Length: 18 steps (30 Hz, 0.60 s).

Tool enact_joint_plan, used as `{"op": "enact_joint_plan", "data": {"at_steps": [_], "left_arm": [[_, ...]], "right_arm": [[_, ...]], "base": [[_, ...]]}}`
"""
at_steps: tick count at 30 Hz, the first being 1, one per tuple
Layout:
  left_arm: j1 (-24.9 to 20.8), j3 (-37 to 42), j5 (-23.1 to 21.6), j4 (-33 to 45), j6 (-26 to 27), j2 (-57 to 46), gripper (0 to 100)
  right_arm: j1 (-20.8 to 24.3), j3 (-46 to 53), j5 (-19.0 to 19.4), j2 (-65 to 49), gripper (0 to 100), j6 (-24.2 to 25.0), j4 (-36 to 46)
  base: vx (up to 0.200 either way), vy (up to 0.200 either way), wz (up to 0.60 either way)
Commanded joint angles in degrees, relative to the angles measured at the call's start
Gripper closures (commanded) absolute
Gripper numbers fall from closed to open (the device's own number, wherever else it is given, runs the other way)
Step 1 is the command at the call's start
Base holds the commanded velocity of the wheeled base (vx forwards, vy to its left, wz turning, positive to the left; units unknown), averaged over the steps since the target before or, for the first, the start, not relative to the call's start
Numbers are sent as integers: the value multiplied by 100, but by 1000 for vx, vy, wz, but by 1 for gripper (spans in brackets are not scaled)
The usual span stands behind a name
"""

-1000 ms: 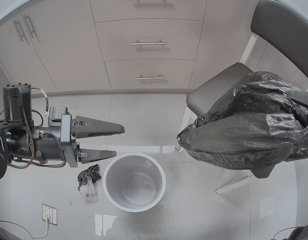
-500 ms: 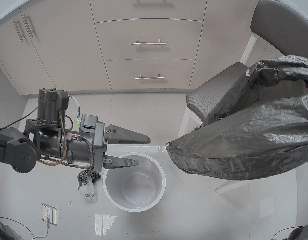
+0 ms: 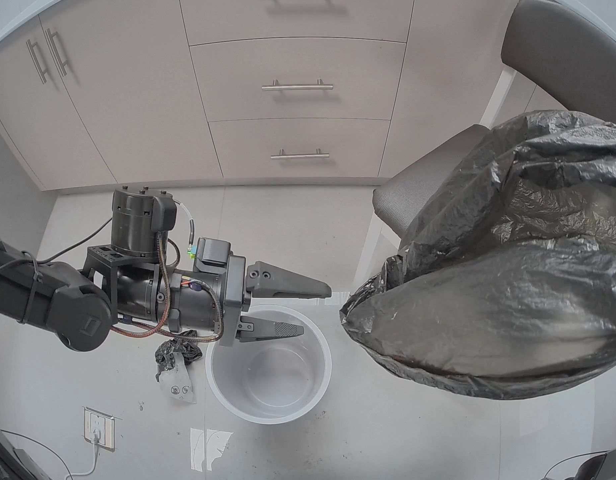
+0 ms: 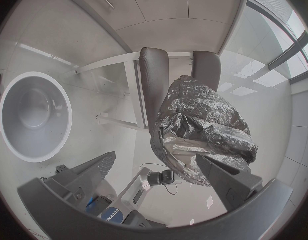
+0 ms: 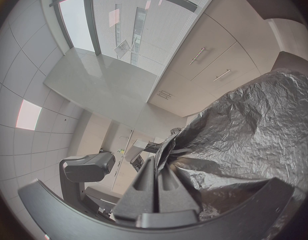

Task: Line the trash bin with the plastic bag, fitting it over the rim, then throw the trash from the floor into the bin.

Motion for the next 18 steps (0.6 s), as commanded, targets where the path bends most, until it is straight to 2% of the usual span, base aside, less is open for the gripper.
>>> {"op": "enact_joint_plan", "data": {"at_steps": [1, 7, 13, 18], "left_arm": [[-61, -91, 0, -7, 0, 54, 0], [-211, -250, 17, -25, 9, 168, 0], [-290, -250, 8, -359, 0, 370, 0], [-466, -223, 17, -385, 9, 502, 0]], "right_arm": [[129, 3, 46, 61, 100, -1, -6], [357, -14, 117, 184, 100, -1, -6], [568, -76, 117, 325, 100, -36, 3], [621, -225, 108, 456, 100, -54, 3]], "base": [[0, 0, 0], [0, 0, 0], [0, 0, 0], [0, 0, 0]]}}
